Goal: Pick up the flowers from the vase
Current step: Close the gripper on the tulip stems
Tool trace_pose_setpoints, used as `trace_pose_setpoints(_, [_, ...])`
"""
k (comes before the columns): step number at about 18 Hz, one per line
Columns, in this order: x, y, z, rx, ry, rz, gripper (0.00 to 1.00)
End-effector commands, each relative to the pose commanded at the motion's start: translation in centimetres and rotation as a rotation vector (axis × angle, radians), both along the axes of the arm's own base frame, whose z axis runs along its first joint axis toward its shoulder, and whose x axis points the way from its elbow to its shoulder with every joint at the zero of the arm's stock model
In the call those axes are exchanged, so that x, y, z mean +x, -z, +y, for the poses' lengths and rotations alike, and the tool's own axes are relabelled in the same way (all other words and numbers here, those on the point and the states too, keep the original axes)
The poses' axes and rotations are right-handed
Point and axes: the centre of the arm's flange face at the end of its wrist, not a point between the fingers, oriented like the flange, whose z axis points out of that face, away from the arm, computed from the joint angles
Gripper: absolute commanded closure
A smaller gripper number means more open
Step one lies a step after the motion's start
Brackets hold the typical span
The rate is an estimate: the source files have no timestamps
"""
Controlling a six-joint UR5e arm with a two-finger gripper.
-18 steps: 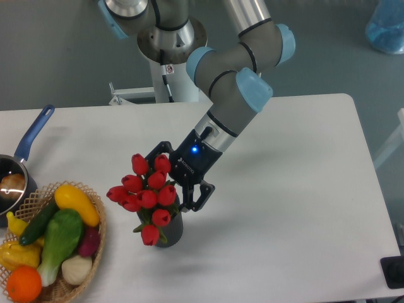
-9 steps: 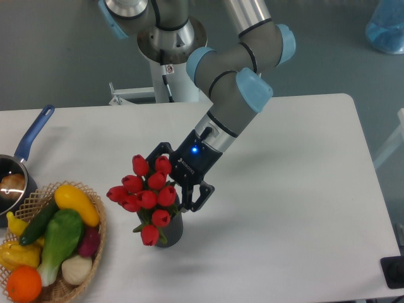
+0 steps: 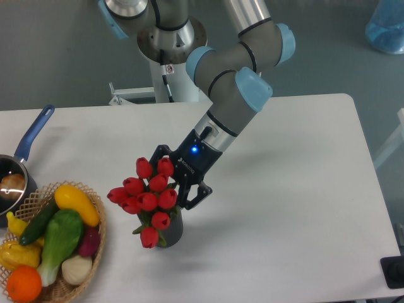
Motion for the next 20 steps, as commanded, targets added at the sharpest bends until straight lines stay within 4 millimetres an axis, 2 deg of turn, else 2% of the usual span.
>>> trace_pose_setpoints(4, [0.08,0.05,-0.06,-0.001,-0.001,-0.002,0.63])
trace_pose_setpoints(8, [0.13,0.03,-0.09,-0.001,0.0,-0.001,0.64])
trace_pose_setpoints(11, [0.15,-0.06,-0.11,-0.001,-0.001,-0.001,0.74])
trace_pose_setpoints(20, [0.3,-0.5,-0.27,0.009,-0.002,-0.002,0.73])
